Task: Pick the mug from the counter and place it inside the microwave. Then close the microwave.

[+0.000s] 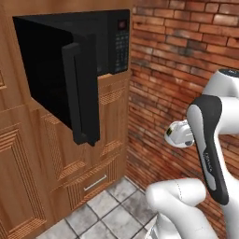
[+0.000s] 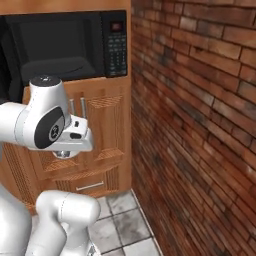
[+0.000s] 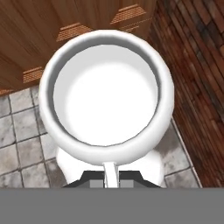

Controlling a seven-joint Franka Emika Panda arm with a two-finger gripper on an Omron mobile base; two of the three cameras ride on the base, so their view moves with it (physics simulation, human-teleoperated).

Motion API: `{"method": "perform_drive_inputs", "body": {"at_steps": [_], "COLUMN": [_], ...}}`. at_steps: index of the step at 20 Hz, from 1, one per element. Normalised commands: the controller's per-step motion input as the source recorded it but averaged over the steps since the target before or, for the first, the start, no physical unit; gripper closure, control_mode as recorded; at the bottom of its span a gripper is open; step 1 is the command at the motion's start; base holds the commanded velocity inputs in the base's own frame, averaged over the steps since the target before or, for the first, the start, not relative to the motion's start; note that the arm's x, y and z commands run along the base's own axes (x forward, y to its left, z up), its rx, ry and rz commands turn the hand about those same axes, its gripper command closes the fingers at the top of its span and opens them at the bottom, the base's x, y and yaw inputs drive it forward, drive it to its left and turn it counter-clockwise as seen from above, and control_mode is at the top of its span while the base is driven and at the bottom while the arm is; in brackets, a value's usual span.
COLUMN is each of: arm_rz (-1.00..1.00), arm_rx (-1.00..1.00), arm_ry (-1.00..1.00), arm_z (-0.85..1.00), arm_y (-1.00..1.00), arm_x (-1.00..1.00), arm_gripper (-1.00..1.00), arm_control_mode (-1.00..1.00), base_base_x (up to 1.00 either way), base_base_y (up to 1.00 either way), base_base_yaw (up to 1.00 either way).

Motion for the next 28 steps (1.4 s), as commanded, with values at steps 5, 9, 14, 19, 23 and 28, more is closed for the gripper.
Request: {"method": "perform_drive_inputs", "body": {"at_steps": [5,9,14,19,23,28], "arm_rz": [0.0,0.0,0.0,0.0,0.0,0.0], "arm_rx": [0.0,0.0,0.0,0.0,0.0,0.0], "arm_ry": [0.0,0.0,0.0,0.0,0.0,0.0], "arm_z": [0.0,0.0,0.0,0.0,0.0,0.0], "arm_y": [0.0,0.0,0.0,0.0,0.0,0.0], "arm_x": [0.0,0.0,0.0,0.0,0.0,0.0], "arm_gripper": [1.0,1.0,1.0,1.0,1.0,1.0], "arm_control_mode": [1.0,1.0,1.0,1.0,1.0,1.0], "base_base_x": [0.48,0.41,0.31,0.31,0.51,0.7], "base_base_y": [0.03,0.02,-0.08,-0.07,-0.07,-0.19], "base_base_yaw": [0.23,0.33,0.3,0.26,0.27,0.25]}}
